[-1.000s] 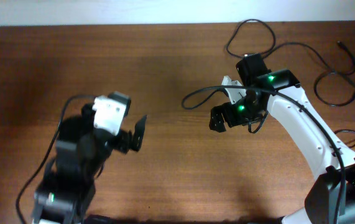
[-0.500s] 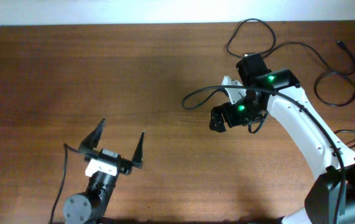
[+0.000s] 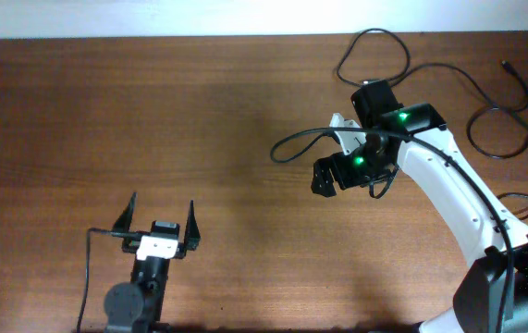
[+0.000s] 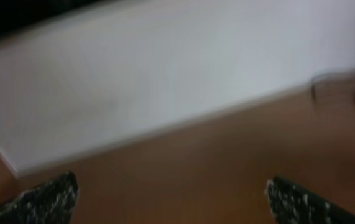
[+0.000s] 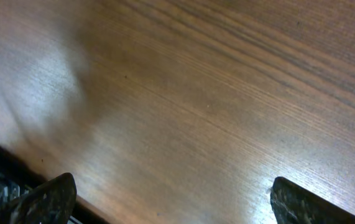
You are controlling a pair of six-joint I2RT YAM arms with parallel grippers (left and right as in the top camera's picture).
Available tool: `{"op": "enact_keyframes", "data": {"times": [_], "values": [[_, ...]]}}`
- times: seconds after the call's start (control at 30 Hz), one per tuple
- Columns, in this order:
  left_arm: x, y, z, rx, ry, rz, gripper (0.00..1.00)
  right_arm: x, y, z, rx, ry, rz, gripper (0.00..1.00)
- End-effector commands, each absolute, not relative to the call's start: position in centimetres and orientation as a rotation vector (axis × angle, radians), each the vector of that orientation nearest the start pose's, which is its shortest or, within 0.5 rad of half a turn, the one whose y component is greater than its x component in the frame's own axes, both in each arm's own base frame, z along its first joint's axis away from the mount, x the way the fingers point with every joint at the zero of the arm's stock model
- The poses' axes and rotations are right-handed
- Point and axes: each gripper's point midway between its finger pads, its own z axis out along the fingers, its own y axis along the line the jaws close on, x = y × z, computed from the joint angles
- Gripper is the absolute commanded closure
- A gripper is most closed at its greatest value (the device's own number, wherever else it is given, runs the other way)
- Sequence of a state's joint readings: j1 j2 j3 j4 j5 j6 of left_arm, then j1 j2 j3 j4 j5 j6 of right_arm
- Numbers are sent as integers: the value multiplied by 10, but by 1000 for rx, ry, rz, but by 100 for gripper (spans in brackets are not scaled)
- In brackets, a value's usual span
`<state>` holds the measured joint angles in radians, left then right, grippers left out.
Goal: Untangle cables
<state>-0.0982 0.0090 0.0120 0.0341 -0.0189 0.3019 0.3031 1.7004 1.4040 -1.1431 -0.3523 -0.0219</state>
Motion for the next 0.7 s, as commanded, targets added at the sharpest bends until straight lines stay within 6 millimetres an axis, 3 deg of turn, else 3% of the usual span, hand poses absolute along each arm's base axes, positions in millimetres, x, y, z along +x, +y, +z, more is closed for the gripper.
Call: {"op": "enact_keyframes", "data": {"times": [0.0,0.2,0.27,0.43,0.67], "values": [[246,-9,157,281,1627,233,1,302,157,129,-517,2965,551,1],[246,2,157,245,1636,267,1,302,157,129,-517,2965,551,1],[246,-6,156,249,1636,199,1,302,157,129,-517,2965,551,1],[246,-1,156,92,1648,101,1,302,157,129,-517,2965,551,1],[246,-6,156,18,1651,-14,1,302,157,129,-517,2965,551,1]]}}
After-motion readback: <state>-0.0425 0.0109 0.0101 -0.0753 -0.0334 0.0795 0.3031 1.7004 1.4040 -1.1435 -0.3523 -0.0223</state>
